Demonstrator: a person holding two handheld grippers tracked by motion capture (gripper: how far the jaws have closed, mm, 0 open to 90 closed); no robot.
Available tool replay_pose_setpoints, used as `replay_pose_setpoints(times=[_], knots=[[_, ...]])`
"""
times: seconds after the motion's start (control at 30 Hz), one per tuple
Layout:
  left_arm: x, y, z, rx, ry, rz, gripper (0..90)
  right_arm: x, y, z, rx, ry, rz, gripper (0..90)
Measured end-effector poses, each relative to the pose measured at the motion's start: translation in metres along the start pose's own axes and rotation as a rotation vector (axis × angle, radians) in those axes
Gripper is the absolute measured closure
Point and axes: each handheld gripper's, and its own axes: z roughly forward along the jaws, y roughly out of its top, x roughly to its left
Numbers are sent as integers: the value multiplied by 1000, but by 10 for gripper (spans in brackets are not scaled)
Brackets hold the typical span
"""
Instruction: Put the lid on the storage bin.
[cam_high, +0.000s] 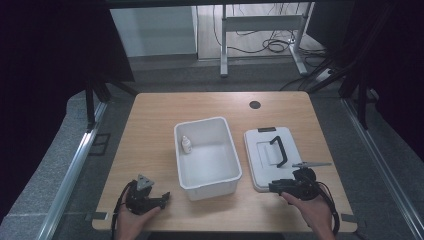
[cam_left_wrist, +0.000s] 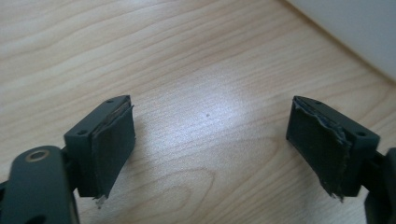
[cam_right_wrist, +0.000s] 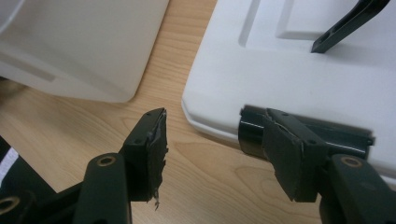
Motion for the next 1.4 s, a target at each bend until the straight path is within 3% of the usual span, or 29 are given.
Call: replay_pose_setpoints(times=[0.07,0.13,0.2,0.6,1.4], knots=[[1,0,-4,-14,8,15,146,0,-1,-1,10,-10,-8,407],[5,-3,-10,-51,-7,-13,143,-3,-2,-3,11,-19,-11,407],[9,-6,-12,-59,-1,-20,145,-3,-1,-3,12,-26,-10,407],[18,-8,-12,-68,9,-47,175,0,2,4,32,-25,-19,407],[13,-8,-12,-53,7,-17,198,-10,2,-5,20,-20,34,407]])
